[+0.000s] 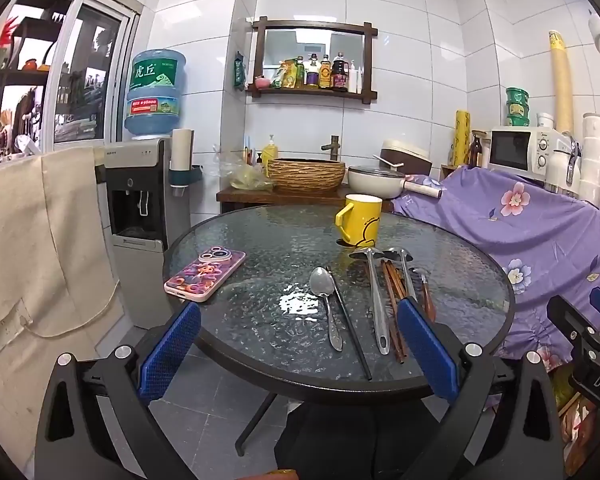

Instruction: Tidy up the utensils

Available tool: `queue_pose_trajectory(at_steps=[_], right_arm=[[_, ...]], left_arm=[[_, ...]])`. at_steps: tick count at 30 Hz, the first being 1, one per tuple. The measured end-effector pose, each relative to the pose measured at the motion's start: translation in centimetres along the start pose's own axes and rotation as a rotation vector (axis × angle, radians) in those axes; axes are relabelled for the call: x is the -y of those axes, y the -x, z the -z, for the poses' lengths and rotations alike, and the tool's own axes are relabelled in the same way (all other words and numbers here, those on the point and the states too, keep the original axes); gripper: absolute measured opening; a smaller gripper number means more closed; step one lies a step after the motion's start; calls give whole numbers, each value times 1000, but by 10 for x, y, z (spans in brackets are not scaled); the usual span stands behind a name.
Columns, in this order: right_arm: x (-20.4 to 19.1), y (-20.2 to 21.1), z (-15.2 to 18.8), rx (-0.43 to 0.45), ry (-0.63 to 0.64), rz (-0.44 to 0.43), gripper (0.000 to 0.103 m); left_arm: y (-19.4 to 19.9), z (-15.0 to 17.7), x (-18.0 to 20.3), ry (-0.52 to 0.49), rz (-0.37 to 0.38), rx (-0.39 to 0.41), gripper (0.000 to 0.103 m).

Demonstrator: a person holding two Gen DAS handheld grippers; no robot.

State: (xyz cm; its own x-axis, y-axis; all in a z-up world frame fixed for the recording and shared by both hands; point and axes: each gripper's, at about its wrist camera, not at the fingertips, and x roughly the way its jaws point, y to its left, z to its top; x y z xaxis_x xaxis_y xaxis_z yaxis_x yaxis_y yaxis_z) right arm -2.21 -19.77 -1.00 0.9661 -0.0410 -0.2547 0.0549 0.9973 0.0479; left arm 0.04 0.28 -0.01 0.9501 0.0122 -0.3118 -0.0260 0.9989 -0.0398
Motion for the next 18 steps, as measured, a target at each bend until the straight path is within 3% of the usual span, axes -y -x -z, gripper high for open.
queue_pose_trajectory(at_steps=[18], right_arm=[[-3, -4, 3, -11, -5, -7, 98]], left_arm=[[-2, 1, 0, 2, 0, -15, 97]])
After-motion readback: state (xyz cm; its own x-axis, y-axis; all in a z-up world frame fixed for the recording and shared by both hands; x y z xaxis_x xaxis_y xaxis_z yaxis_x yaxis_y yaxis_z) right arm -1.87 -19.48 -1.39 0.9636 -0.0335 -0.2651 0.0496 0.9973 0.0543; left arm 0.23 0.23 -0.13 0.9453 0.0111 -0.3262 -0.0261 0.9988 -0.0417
